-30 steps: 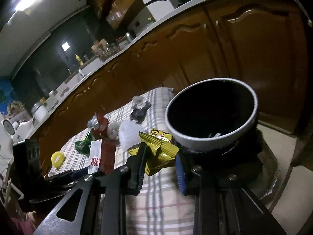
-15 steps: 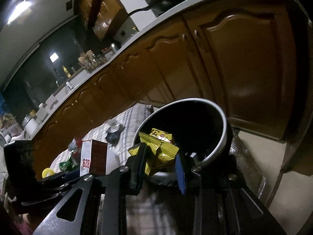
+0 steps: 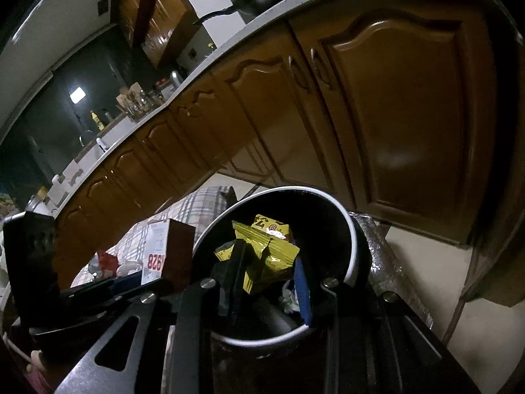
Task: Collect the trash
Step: 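Carry the yellow snack bag into the white bowl and open the right tool, then lower the red-and-white card box into the bowl and open the left tool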
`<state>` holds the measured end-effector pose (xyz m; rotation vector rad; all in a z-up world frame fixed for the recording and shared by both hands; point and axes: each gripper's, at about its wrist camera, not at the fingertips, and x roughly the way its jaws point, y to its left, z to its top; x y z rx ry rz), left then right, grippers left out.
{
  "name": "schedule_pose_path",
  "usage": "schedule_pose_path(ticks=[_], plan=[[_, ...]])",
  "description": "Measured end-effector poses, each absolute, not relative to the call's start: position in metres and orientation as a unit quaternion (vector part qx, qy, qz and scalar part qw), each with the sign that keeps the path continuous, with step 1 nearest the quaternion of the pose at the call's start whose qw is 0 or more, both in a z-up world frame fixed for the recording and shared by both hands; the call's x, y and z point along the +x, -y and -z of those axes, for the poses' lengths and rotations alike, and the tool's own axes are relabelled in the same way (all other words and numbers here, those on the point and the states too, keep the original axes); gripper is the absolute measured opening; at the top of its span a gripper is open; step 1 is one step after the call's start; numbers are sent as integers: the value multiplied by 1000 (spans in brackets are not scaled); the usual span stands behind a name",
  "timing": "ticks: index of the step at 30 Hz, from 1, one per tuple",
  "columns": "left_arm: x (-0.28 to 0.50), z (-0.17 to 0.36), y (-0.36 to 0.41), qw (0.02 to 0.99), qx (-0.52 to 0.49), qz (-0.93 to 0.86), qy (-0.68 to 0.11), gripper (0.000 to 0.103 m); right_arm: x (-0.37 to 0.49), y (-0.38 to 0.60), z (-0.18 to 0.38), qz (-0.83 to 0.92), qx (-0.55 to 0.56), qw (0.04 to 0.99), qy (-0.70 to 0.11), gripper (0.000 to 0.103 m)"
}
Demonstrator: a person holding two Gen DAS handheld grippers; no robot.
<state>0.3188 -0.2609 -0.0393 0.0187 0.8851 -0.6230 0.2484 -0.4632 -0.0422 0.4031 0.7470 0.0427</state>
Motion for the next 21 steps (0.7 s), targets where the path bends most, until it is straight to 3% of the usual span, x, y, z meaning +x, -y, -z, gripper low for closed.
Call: schedule_pose_path(ticks=[14,16,17,18,19,21], plan=[[346,52,280,841,4,304,-448,50,275,470,50,-22,186,906,-379,34],[345,51,278,840,0,306,-449,56,276,472,50,-23,191,905,-380,43],[344,51,277,840,-1,305,-448,62,276,473,51,-25,195,904,-381,54],[343,50,275,842,-2,301,-448,67,276,474,52,-24,197,903,-380,58],[341,50,271,843,-3,300,-447,67,276,476,52,-23,200,904,-378,67],[335,49,264,846,-7,297,-442,67,273,476,51,-22,203,904,-375,70]])
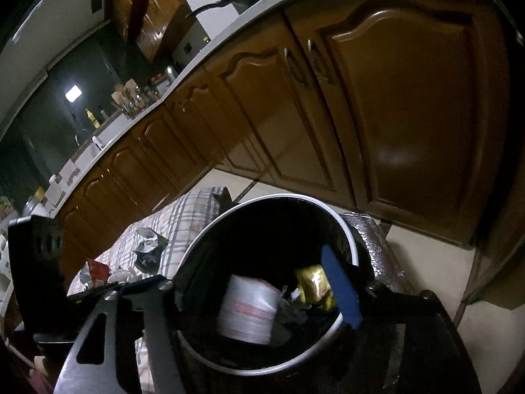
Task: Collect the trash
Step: 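Lower the red-and-white card box into the bowl and open the left tool, then move both open tools back over the table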
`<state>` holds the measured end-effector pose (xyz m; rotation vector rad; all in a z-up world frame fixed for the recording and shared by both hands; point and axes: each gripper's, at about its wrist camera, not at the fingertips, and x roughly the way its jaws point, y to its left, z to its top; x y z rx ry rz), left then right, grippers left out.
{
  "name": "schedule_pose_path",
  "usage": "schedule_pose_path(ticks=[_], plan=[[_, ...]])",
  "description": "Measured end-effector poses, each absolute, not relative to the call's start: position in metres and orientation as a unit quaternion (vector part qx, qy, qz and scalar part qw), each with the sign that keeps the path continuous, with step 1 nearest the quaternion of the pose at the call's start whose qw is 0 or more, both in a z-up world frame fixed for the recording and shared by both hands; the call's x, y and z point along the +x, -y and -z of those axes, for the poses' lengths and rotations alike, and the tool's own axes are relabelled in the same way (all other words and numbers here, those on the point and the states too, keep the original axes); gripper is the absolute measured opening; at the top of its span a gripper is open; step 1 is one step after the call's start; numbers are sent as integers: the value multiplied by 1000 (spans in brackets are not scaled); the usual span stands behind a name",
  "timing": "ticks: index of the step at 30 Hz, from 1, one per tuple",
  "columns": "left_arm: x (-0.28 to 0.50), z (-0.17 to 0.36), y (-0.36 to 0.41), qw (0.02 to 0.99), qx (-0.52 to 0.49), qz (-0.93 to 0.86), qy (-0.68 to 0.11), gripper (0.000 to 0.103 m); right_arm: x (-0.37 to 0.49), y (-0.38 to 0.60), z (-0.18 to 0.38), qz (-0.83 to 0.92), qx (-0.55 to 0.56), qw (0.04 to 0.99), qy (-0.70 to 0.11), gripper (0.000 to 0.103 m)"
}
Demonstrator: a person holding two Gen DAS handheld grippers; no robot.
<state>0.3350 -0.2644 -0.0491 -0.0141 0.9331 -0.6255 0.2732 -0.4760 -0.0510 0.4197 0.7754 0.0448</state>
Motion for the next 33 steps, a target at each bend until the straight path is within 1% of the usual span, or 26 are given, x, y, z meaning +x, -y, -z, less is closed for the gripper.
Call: schedule_pose_path(ticks=[4,9,14,24,33], plan=[[318,50,247,852,-14,287,-438,71,262,472,50,-22,213,904,-370,71],[289,57,213,858,-36,273,-434,72,248,460,49,-25,222,904,-365,86],[264,64,187,862,-49,259,-433,72,234,439,50,-37,228,902,-365,90],[217,57,124,879,-56,220,-420,72,212,378,55,-77,213,900,-372,91],[189,55,76,892,-50,180,-411,72,207,334,66,-108,202,892,-390,91]])
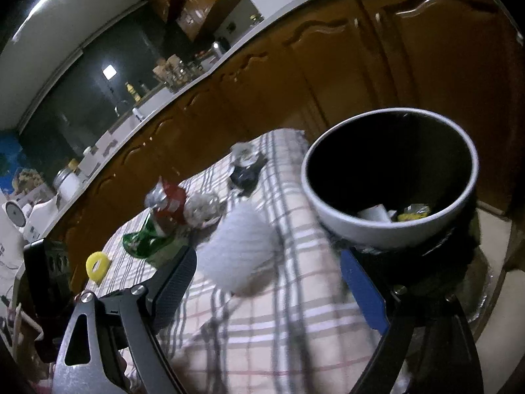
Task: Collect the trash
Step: 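Move both open tools back over the table, then grasp the green can with the left tool while the right tool grasps the white foam net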
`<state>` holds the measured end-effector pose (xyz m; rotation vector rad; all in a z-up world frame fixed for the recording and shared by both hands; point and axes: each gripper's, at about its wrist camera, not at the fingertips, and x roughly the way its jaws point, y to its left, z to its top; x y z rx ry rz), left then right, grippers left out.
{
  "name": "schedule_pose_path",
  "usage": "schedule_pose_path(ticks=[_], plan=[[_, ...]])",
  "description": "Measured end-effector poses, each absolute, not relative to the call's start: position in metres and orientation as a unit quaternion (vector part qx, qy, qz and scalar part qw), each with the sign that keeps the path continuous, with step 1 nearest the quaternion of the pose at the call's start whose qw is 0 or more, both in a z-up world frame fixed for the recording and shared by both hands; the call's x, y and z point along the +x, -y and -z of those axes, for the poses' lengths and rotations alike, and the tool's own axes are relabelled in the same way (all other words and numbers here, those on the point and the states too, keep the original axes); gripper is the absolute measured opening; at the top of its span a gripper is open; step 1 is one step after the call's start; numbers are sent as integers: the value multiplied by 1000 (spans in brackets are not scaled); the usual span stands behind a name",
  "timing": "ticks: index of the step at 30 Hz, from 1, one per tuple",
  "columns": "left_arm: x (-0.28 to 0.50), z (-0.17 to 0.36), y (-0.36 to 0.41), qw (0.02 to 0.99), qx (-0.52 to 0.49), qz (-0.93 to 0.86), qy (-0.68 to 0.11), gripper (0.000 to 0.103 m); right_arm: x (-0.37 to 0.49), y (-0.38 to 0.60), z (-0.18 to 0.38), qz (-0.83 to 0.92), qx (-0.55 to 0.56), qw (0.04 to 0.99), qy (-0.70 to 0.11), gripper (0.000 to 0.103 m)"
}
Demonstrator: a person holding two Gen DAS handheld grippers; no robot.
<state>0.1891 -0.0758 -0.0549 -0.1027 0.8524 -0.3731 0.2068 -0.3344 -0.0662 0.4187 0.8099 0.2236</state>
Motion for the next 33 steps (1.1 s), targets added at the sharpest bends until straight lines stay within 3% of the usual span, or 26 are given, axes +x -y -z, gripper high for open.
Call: schedule_pose_path(ticks=[10,20,26,31,32,33], plan=[[180,39,43,919,4,130,-372,72,215,301,76,-125,184,887,-405,91],[185,25,66,936,172,64,-299,72,229,288,88,-126,184,880,-419,91],[210,40,76,921,219,56,-317,71,238,285,95,-129,186,874,-430,91],[218,41,79,919,234,54,-312,45,245,280,99,-132,184,869,-440,84],[219,39,79,920,234,55,-310,36,246,279,100,-133,184,868,-441,74],[221,38,79,920,234,56,-309,14,248,278,101,-135,184,866,-445,61]])
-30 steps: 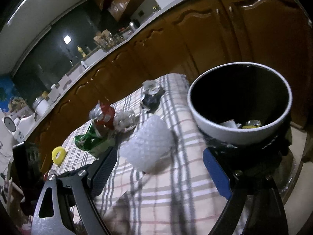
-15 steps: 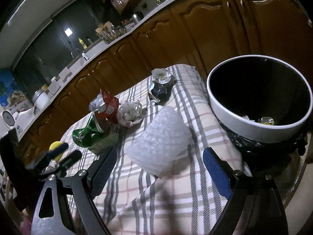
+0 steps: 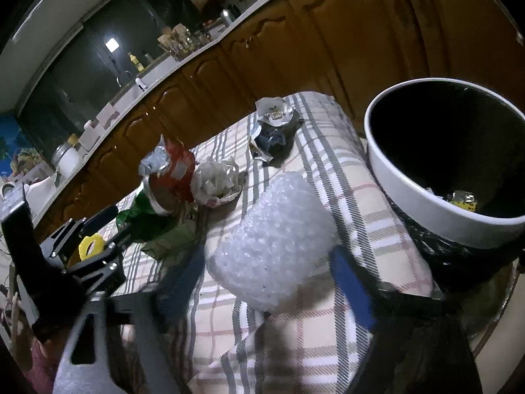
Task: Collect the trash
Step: 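Grasp the green can with the left tool while the right tool grasps the white foam net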
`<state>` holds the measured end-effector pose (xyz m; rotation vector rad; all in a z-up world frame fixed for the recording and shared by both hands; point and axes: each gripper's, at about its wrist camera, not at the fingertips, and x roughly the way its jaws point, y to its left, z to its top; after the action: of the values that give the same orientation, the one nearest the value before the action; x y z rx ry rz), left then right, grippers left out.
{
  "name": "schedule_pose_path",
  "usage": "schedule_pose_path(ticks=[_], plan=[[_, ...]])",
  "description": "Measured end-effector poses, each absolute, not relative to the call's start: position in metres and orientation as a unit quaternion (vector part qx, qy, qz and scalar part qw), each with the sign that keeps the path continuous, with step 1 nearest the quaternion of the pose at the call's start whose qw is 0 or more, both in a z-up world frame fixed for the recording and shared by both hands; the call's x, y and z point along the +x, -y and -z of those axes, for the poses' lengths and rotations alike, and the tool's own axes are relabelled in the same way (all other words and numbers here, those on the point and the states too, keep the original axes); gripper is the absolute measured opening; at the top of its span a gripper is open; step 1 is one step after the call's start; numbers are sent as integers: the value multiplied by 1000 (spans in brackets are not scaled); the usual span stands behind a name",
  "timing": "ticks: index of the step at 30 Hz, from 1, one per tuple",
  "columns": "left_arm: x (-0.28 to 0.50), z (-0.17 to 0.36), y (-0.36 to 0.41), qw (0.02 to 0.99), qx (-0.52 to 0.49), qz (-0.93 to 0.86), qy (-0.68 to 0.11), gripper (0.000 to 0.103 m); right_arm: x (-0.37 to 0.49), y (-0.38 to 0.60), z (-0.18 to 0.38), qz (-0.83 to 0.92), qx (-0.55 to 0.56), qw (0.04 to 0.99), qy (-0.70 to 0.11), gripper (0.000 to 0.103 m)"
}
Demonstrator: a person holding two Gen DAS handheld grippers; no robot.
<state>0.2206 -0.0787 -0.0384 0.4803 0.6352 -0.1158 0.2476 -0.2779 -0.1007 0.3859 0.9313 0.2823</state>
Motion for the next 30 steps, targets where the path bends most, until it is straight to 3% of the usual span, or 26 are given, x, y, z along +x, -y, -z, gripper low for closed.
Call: schedule_pose_path(ticks=[3,6,15,30], plan=[[224,36,74,920,207,78,-323,12,250,275,102,-140,185,863,-449,32],[222,34,67,921,174,96,-335,12,244,272,97,-145,177,869,-440,21],[205,18,35,910,30,183,-372,11,230,279,76,-150,169,880,-418,17],[202,31,78,894,-3,240,-378,11,211,315,58,-124,170,895,-393,17]])
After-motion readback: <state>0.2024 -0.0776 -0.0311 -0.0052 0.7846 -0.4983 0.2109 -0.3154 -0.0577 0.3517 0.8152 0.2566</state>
